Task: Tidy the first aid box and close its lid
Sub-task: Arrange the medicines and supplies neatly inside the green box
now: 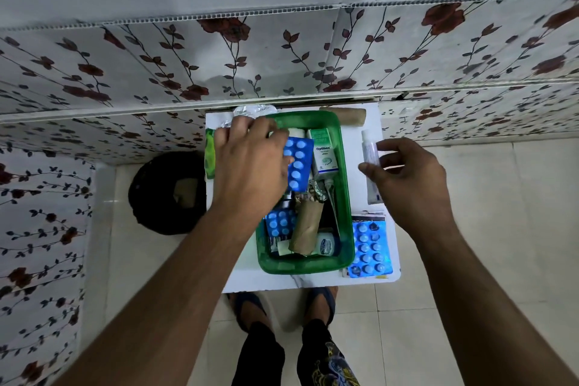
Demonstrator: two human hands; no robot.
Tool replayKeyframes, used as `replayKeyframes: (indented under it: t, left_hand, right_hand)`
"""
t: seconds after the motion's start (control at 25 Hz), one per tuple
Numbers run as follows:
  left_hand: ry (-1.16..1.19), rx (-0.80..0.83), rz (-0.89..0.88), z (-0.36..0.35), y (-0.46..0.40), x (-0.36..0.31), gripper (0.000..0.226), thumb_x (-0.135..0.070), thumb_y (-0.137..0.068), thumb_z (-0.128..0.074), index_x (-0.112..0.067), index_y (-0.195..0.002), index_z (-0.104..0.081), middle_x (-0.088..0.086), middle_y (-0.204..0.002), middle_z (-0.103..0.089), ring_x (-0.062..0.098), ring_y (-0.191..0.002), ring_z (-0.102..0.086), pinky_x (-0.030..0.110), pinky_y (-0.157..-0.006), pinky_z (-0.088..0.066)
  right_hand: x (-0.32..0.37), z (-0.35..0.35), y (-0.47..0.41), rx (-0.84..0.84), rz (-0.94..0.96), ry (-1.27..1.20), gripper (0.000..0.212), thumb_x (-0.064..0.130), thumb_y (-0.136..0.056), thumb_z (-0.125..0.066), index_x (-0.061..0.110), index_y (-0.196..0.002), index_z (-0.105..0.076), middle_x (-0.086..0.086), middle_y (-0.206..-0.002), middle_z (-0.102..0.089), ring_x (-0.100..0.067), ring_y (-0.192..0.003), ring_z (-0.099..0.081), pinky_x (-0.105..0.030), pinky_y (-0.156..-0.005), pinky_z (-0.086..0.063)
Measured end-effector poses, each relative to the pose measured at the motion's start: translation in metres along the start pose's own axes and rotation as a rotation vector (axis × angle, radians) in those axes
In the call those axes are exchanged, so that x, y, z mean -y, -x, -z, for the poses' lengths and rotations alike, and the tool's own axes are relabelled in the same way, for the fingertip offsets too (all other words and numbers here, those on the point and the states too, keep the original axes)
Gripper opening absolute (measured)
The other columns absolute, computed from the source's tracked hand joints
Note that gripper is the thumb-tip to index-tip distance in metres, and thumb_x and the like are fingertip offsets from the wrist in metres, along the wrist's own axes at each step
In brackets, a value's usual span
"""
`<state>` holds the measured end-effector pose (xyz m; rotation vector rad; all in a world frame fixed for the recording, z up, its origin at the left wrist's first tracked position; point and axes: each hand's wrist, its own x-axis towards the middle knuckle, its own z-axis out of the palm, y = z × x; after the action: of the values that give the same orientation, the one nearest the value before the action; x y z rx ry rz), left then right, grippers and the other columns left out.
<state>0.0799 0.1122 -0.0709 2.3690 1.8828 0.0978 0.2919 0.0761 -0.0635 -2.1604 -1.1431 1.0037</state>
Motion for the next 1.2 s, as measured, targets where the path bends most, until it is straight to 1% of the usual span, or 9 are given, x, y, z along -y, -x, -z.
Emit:
replayKeyframes:
  t: [0.16,0.28,0.44,0.56,0.64,0.76,0.84,1.08,1.2]
  left_hand:
    - [-0.188,0.191,-0.146,-0.006,0.007,-0.003,0.056,-0.048,-0.069,-0.070,-0.026,-0.120,-0.064,-0.007,-0.129,-0.063,0.029,-0.124,-0.044,0.049,-0.096,-0.019]
    - [-0.233,0.205,-0.132,-0.009,-0.008,-0.003,0.057,-0.057,-0.068,-0.070,-0.025,-0.116,-0.065,-0.008,-0.121,-0.067,0.026,-0.123,-0.045,0.050,-0.099,-0.015]
    - [-0.178,0.196,-0.149,-0.006,-0.014,-0.005,0.055,-0.062,-0.071,-0.065,-0.024,-0.110,-0.068,-0.007,-0.116,-0.068,0.025,-0.117,-0.047,0.049,-0.098,-0.019]
    - [0.031,-0.038,-0.023,0.005,0.003,0.014,0.035,-0.046,-0.083,-0.059,-0.026,-0.109,-0.069,-0.006,-0.115,-0.069,0.026,-0.112,-0.051,0.043,-0.095,-0.023]
    - [0.181,-0.138,0.159,0.009,0.021,0.032,0.025,-0.031,-0.086,-0.055,-0.025,-0.106,-0.070,-0.003,-0.108,-0.071,0.029,-0.105,-0.053,0.044,-0.092,-0.032]
    - [0.311,-0.089,0.280,-0.002,0.048,0.050,0.025,-0.022,-0.084,-0.053,-0.023,-0.100,-0.071,0.001,-0.100,-0.071,0.032,-0.096,-0.057,0.050,-0.087,-0.043]
    - [0.326,-0.043,0.294,-0.010,0.063,0.059,0.023,-0.019,-0.083,-0.054,-0.023,-0.098,-0.072,0.000,-0.098,-0.071,0.031,-0.096,-0.057,0.049,-0.086,-0.043]
    - [0.371,-0.012,0.327,-0.026,0.076,0.077,0.023,-0.020,-0.082,-0.054,-0.024,-0.097,-0.071,-0.003,-0.100,-0.070,0.027,-0.095,-0.059,0.045,-0.086,-0.042]
    - [0.515,-0.017,0.354,-0.030,0.078,0.076,0.022,-0.018,-0.084,-0.059,-0.022,-0.102,-0.070,-0.004,-0.099,-0.066,0.023,-0.090,-0.060,0.045,-0.082,-0.049]
  right_hand:
    - [0.003,0.000,-0.002,0.017,-0.034,-0.016,0.033,0.027,-0.082,-0.077,0.025,-0.113,-0.066,0.016,-0.081,-0.065,0.010,-0.061,-0.063,-0.022,-0.049,-0.054]
    - [0.008,-0.001,-0.001,0.013,-0.035,0.000,0.035,0.030,-0.082,-0.077,0.025,-0.115,-0.066,0.020,-0.078,-0.062,0.011,-0.060,-0.062,-0.018,-0.052,-0.051]
    - [0.021,-0.001,0.009,-0.013,-0.034,0.035,0.043,0.033,-0.081,-0.078,0.026,-0.121,-0.064,0.020,-0.079,-0.063,0.003,-0.065,-0.063,-0.028,-0.065,-0.057]
    - [0.037,-0.014,0.031,0.102,-0.015,0.000,0.048,0.032,-0.081,-0.079,0.031,-0.126,-0.061,0.018,-0.081,-0.065,0.000,-0.066,-0.066,-0.019,-0.058,-0.054]
    - [0.045,-0.035,0.048,0.232,-0.001,0.067,0.047,0.032,-0.082,-0.076,0.032,-0.126,-0.060,0.015,-0.082,-0.067,-0.005,-0.073,-0.068,-0.025,-0.062,-0.055]
    - [0.045,-0.069,0.061,0.338,0.107,0.384,0.042,0.034,-0.085,-0.068,0.023,-0.124,-0.055,0.000,-0.095,-0.072,-0.027,-0.092,-0.068,-0.032,-0.070,-0.048]
    - [0.042,-0.084,0.063,0.351,0.155,0.495,0.035,0.031,-0.087,-0.064,0.017,-0.118,-0.054,-0.007,-0.100,-0.071,-0.031,-0.095,-0.066,-0.032,-0.068,-0.041]
    - [0.033,-0.101,0.065,0.373,0.233,0.560,0.028,0.016,-0.083,-0.058,0.017,-0.110,-0.062,-0.009,-0.096,-0.073,-0.031,-0.090,-0.067,-0.031,-0.069,-0.049]
    - [0.035,-0.080,0.068,0.276,0.203,0.349,0.021,0.021,-0.084,-0.062,0.020,-0.104,-0.069,0.000,-0.088,-0.076,-0.025,-0.079,-0.070,-0.032,-0.068,-0.056]
